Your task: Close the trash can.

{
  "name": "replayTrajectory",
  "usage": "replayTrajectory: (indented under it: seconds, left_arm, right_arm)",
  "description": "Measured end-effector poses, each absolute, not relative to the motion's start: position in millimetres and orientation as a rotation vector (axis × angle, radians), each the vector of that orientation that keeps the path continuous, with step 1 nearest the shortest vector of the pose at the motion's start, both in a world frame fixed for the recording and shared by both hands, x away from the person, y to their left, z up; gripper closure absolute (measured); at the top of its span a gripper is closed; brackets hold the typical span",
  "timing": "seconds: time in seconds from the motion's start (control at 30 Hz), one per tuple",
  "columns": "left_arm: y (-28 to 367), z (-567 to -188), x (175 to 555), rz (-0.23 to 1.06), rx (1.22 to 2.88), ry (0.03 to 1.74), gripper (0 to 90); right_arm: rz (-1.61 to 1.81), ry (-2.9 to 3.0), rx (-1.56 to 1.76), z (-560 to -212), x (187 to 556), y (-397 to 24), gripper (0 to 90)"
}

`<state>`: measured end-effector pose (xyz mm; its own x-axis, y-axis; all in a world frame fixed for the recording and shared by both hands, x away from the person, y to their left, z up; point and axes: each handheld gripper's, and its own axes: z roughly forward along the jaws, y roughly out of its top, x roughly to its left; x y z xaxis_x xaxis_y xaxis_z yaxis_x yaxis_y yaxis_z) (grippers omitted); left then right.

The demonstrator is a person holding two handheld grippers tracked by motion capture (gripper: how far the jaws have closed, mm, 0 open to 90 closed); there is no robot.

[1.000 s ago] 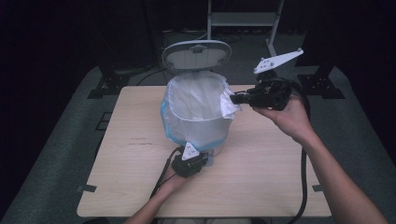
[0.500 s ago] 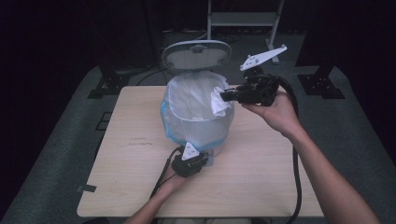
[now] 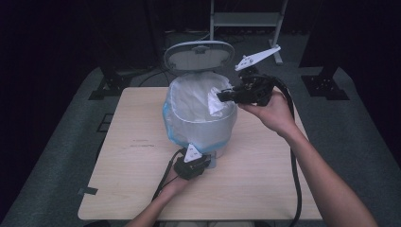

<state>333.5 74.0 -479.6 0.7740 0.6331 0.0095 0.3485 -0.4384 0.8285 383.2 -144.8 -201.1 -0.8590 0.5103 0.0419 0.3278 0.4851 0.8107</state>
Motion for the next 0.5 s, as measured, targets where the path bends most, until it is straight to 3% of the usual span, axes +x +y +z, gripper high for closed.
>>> replayTrajectory:
  seconds: [0.5]
  left_arm:
    - [74.0,-479.7,333.5,0.401,2.067,0.731,73.8]
  right_arm:
    - [1.304,2.528,0.746,-214.3,392.2,-132.4,85.8]
